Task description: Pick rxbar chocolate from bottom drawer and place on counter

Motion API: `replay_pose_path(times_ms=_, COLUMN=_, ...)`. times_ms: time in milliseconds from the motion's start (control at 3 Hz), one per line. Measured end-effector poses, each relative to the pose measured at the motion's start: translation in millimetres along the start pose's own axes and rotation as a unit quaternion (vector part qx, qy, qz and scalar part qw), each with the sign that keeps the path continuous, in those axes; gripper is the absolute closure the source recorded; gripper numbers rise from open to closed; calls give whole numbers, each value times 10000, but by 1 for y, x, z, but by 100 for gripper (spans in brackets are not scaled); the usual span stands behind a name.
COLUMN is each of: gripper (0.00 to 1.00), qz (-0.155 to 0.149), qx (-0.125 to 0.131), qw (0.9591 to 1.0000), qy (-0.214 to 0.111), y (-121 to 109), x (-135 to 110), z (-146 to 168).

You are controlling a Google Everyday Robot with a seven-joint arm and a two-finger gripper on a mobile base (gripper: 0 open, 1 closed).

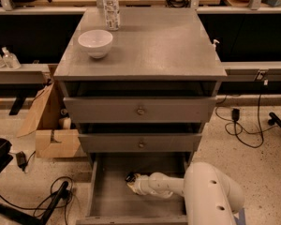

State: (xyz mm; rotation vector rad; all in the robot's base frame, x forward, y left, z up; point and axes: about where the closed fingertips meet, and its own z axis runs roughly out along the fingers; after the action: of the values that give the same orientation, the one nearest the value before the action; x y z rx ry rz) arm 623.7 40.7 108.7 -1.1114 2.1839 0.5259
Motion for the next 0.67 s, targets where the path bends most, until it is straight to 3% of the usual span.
replay_pose_path(times_ms=667, gripper=100, qz=0, qx=0, qw=10000, qy=0, y=0, x=0, z=0)
